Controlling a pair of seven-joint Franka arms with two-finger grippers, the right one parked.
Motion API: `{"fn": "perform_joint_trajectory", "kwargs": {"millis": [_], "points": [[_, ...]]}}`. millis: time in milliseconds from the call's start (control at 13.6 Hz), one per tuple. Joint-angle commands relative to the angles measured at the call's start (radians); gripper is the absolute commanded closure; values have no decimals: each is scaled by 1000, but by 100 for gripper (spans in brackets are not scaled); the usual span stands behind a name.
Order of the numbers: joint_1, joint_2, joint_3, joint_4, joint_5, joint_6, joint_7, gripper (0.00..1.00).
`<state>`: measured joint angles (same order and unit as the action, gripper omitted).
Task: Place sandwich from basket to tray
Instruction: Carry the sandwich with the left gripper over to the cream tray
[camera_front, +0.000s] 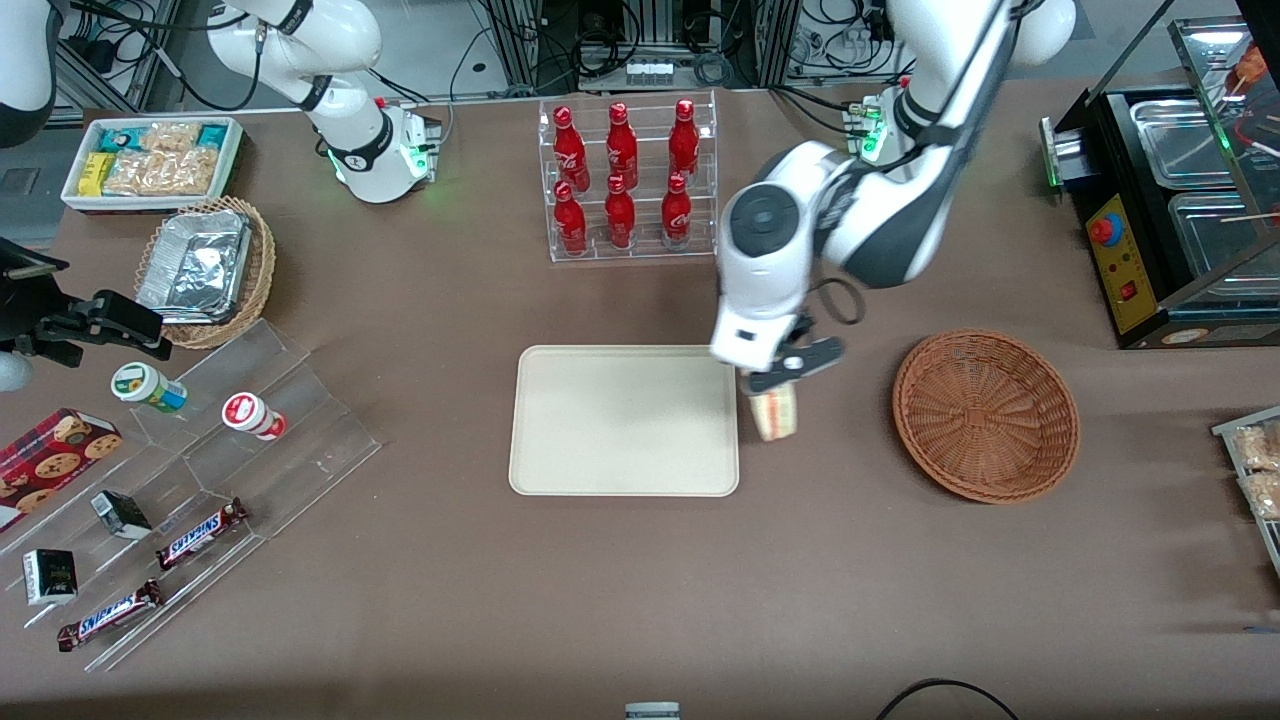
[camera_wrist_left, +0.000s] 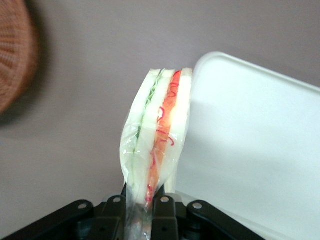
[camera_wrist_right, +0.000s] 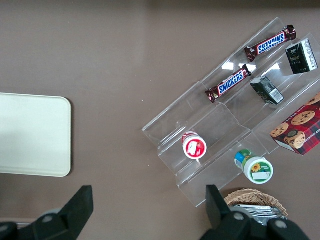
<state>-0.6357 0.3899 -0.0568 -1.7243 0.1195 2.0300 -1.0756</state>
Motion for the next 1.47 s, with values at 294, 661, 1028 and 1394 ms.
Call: {"fn": "perform_joint_trajectory", "kwargs": {"millis": [294, 661, 1028, 1394], "points": [[-80, 118, -6, 83, -26, 42, 118, 93], [-113, 228, -6, 140, -23, 101, 106, 92], [-111, 268, -6, 149, -15, 141, 114, 91], [-107, 262, -5, 150, -12, 141, 109, 0]]}}
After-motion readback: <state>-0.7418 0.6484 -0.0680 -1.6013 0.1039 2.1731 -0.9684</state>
